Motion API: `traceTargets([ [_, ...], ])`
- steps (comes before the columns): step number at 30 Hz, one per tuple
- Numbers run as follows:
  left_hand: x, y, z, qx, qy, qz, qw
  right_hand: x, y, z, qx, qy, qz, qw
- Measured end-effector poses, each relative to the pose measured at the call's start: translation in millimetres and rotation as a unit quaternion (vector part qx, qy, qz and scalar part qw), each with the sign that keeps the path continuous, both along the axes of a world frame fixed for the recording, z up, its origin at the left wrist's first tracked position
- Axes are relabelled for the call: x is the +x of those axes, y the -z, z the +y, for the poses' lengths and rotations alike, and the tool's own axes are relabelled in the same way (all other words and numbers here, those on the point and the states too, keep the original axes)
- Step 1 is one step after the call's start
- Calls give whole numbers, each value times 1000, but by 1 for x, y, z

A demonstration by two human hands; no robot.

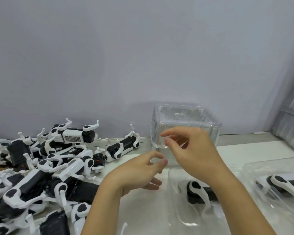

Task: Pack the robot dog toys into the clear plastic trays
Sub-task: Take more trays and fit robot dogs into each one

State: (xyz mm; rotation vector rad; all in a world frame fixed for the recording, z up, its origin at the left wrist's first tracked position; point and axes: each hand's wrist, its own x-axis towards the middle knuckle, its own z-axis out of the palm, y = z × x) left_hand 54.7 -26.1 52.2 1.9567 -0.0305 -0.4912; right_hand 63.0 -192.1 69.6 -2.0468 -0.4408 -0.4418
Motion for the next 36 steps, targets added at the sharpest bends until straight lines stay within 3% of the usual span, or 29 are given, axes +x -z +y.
traceTargets([
  [4,-3,-5,4,55,33,28,998,1,0,-3,32,23,-15,999],
  [10,-9,-11,-3,25,159,77,984,3,-1,-9,57,49,-24,997],
  [25,-12,-5,-51,21,173,28,984,5,-6,-26,126,119,-20,985],
  [31,-15,12,-85,-74,123,25,989,8,-2,-28,131,121,-8,984],
  [36,-19,20,-99,-97,139,-11,985,10,-1,-27,127,136,-23,982],
])
